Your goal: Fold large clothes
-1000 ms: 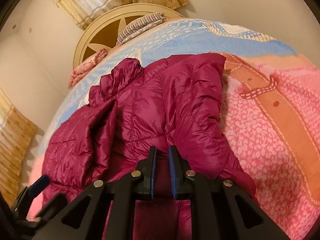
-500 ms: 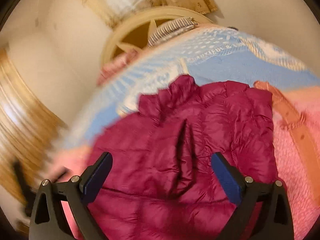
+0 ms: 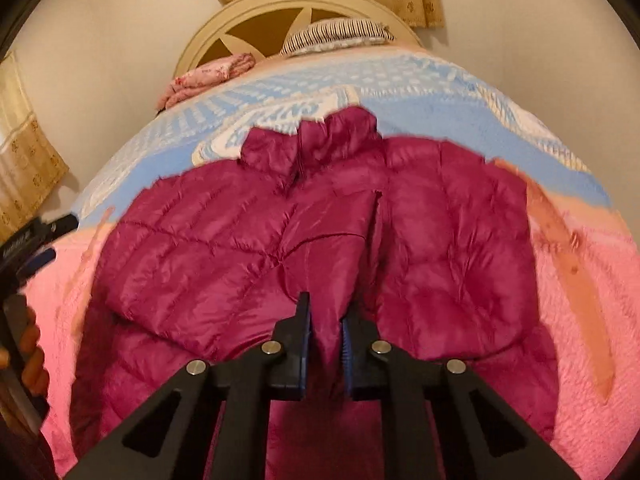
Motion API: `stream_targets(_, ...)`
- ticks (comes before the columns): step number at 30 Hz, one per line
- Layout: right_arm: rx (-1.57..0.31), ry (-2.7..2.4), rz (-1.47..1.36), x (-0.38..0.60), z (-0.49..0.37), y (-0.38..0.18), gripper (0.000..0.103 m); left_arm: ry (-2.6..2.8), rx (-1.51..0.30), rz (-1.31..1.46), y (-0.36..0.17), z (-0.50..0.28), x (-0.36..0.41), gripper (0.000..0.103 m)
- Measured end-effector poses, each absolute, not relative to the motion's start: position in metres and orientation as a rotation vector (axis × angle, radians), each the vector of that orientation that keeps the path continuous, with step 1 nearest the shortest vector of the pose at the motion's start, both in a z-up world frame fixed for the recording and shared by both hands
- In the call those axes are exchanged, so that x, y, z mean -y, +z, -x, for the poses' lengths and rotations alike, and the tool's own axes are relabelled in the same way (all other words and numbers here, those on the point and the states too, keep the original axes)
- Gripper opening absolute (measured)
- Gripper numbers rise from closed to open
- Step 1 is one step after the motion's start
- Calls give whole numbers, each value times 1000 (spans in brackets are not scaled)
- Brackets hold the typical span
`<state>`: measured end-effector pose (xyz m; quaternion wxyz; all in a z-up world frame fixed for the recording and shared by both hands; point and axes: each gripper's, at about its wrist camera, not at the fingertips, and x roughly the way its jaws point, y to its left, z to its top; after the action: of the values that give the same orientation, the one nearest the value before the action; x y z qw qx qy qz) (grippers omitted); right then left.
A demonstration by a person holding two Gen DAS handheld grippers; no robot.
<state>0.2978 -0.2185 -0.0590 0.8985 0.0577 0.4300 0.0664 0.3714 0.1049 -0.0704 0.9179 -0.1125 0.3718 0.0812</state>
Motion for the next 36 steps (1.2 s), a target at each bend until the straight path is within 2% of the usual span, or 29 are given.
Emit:
stream_targets(8, -915, 124, -156, 229, -306, -90, 13, 235, -893, 190, -128, -389, -90, 101)
stream_targets(13, -917, 167, -157, 232, -305, -87, 18, 232, -921, 230, -148, -389, -97, 103)
stream_targets(15, -928, 189, -195, 242, -298, -79, 20, 235, -919, 230, -148, -388, -97, 103)
stream_targets(18, -840, 122, -265, 266, -278, -51, 20, 245, -911, 207, -148, -386, -93, 103)
stream_targets(21, -719, 66, -244, 269, -262, -18, 20, 261, -913, 191, -148, -387, -90, 103)
stream_targets(24, -732, 103, -163, 244, -271, -8, 20, 274, -909, 169, -148, -387, -87, 103)
stream_targets(31, -894, 99, -170, 222, -309, -71, 20, 287, -909, 151, -148, -387, -85, 103)
stream_targets(36, -913, 109, -192, 229, -315, -92, 18, 289, -908, 132, -148, -389, -81, 103)
